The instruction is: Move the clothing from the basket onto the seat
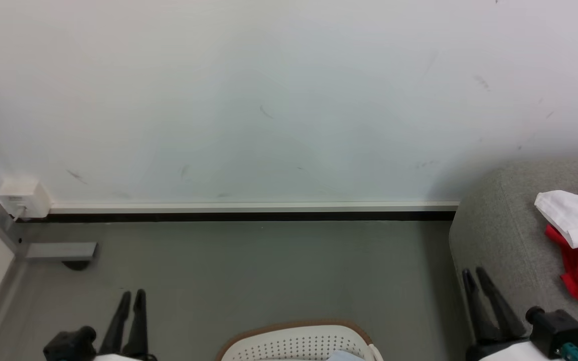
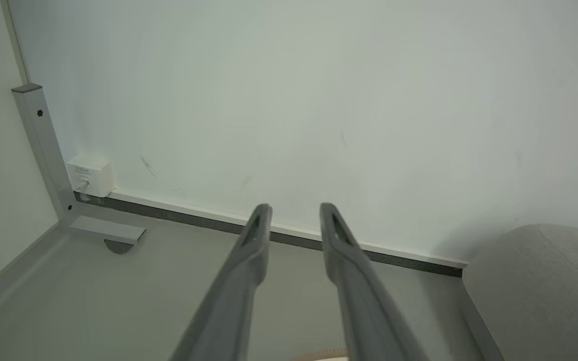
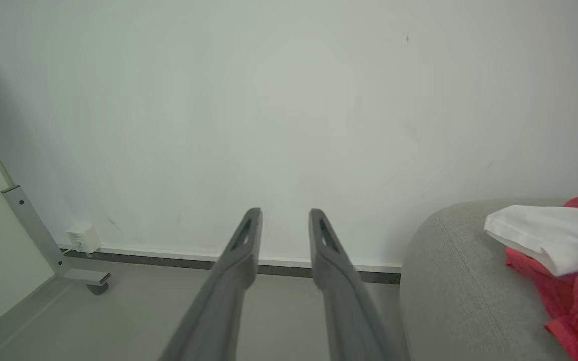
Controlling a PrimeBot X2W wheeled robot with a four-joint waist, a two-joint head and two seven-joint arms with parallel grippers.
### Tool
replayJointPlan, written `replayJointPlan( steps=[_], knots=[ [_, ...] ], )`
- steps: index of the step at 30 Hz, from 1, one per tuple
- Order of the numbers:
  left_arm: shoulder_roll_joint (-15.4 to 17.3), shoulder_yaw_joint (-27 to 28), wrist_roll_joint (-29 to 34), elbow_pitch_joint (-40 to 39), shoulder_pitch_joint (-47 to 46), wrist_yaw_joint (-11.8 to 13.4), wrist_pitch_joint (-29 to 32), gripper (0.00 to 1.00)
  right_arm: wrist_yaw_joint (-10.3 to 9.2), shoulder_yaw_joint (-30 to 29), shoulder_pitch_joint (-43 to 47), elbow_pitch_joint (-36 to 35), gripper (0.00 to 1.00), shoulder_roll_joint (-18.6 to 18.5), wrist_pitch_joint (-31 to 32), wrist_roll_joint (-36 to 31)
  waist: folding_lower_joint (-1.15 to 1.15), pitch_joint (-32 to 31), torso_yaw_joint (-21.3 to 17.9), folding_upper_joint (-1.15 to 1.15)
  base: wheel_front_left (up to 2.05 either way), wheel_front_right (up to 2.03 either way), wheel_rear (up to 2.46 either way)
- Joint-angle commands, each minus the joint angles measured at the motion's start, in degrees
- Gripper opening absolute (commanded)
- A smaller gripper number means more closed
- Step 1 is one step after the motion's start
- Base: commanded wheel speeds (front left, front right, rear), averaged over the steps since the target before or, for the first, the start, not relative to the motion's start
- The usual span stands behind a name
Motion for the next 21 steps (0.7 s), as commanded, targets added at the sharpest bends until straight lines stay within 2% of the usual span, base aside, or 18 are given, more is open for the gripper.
replayJointPlan(
  steps=[1,21],
  knots=[
    [-0.1,0.1,-0.5,0.4,0.0,0.0,0.3,0.00,0.00,-0.1,0.3,0.1,0.00,0.1,0.2,0.5,0.00,0.0,0.0,0.00,0.00,0.00,0.00],
    [-0.1,0.9,-19.7,-1.7,-0.7,0.2,5.6,0.00,-0.02,-4.0,0.1,-0.9,0.00,0.7,5.5,18.6,0.00,0.2,0.1,0.00,0.00,0.00,0.00]
  ],
)
